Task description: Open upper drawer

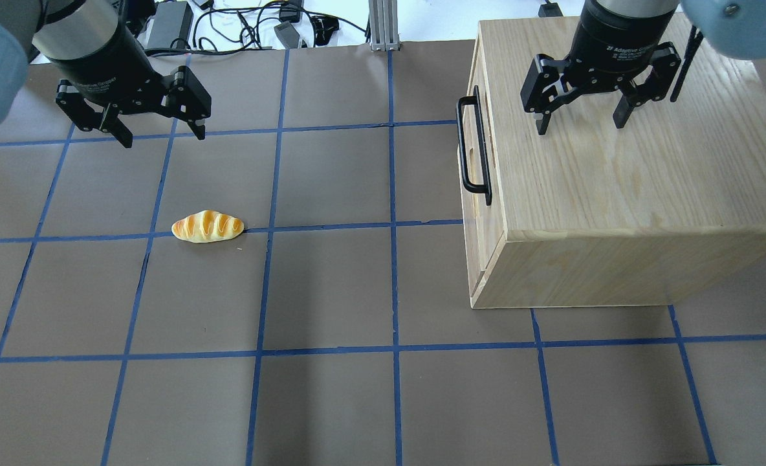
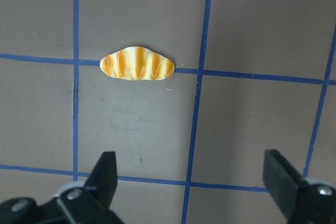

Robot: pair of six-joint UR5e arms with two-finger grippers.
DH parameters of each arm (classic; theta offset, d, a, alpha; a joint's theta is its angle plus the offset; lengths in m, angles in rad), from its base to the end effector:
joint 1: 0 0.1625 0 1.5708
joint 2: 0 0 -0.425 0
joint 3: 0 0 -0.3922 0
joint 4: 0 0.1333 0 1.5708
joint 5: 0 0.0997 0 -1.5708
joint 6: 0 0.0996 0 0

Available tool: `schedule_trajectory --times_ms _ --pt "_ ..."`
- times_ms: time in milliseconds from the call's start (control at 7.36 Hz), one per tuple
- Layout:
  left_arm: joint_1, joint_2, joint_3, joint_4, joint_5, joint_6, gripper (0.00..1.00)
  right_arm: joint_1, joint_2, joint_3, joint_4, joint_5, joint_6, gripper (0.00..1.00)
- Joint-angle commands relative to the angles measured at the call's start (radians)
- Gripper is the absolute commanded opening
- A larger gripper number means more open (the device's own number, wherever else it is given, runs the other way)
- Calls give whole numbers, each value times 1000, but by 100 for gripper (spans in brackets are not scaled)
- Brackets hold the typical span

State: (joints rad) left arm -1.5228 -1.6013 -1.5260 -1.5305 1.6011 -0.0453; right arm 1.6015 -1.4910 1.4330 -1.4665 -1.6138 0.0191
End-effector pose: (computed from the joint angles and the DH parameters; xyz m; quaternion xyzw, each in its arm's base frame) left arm -0.1057 -0.5158 0.4989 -0.0470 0.9984 -0.0273 0.0152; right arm 0.1449 -0.5162 0.5049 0.0063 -0.9995 -0.0226 0.0221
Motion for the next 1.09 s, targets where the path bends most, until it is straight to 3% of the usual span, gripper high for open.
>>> schedule_trajectory --times_ms 0,679,815,951 --pt "-4 3 1 1 -6 1 100 0 0 0 0 0 -1 100" --pt "-19 -29 12 1 -21 -21 100 0 0 0 0 0 1 100" --pt "-42 -28 15 3 -114 -104 100 0 0 0 0 0 -1 100" --pt "-81 -32 20 54 -148 -160 100 0 0 0 0 0 -1 100"
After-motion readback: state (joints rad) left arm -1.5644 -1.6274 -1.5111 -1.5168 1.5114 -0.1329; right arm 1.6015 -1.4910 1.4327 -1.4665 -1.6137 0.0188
